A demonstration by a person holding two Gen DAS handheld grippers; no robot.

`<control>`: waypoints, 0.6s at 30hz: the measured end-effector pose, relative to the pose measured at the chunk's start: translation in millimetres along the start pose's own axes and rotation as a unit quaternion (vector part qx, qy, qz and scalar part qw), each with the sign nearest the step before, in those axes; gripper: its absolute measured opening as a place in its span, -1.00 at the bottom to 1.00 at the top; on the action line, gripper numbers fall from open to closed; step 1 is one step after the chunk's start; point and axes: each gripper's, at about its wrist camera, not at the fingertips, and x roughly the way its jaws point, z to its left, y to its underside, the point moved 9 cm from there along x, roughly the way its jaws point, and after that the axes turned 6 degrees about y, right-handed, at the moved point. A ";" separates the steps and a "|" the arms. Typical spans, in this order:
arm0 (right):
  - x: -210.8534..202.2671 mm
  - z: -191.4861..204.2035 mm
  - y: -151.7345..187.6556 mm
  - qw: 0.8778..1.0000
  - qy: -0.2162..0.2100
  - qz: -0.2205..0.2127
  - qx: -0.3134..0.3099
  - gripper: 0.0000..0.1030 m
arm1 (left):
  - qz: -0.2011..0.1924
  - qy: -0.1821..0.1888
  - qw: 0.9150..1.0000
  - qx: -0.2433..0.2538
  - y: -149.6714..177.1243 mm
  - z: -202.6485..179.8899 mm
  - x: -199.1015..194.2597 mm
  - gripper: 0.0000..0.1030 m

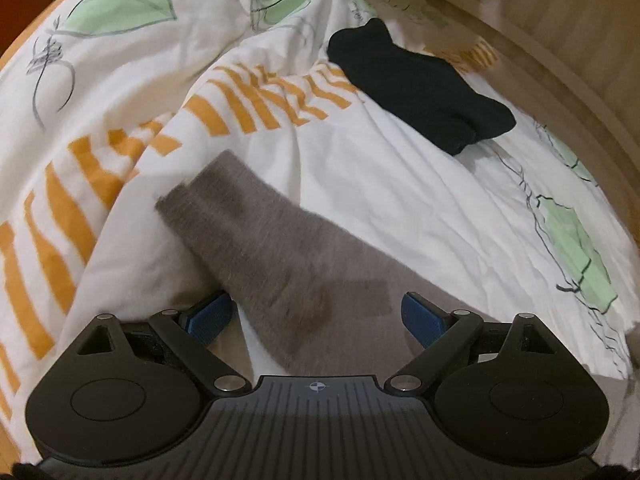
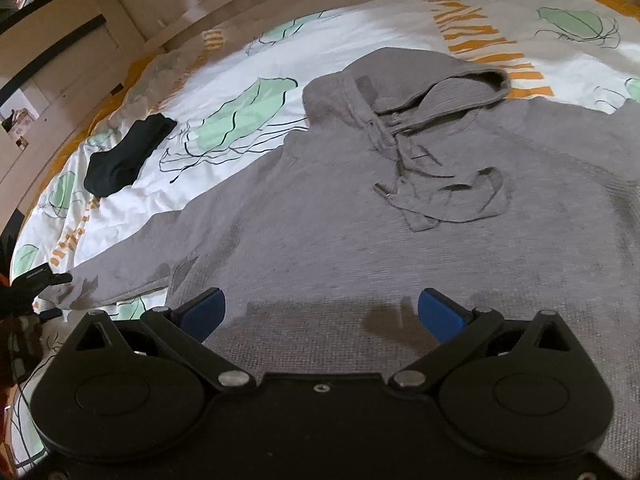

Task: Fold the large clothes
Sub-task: 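Reach the left gripper to the sweater sleeve cuff and close on it, then carry the sleeve with the left gripper across the sweater body and release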

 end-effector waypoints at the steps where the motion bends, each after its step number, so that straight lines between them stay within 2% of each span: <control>1: 0.7 1.5 0.7 1.000 0.000 0.001 -0.002 0.99 | -0.002 -0.001 1.000 0.004 -0.7 -0.6 1.6 0.80; 5: 3.8 4.0 4.2 1.000 -0.001 0.008 -0.006 0.99 | -0.010 -0.006 1.000 0.011 -2.6 -2.2 7.4 0.79; 7: 4.8 3.7 6.1 1.000 -0.001 0.012 -0.003 0.99 | -0.011 -0.008 1.000 0.016 -4.3 -3.8 7.9 0.65; 8: 5.2 2.7 7.2 1.000 0.000 0.013 -0.003 0.99 | -0.015 -0.007 1.000 0.019 -5.7 -4.3 7.0 0.16; 9: 5.3 1.5 8.1 1.000 0.001 0.014 -0.002 0.99 | -0.021 -0.012 1.000 0.018 -7.3 -3.7 4.0 -0.19; 10: 5.3 0.5 8.6 1.000 0.001 0.014 -0.001 0.99 | -0.025 -0.021 0.999 0.013 -8.9 -1.5 0.8 -0.82; 14: 2.7 -5.5 10.8 1.000 0.003 0.013 0.001 0.99 | -0.031 0.017 0.999 -0.004 -16.1 -12.3 -10.9 -0.85; 18: -2.9 -16.1 10.6 1.000 0.011 0.002 0.002 0.99 | -0.058 0.055 0.997 0.022 -28.4 -57.8 -43.7 -0.85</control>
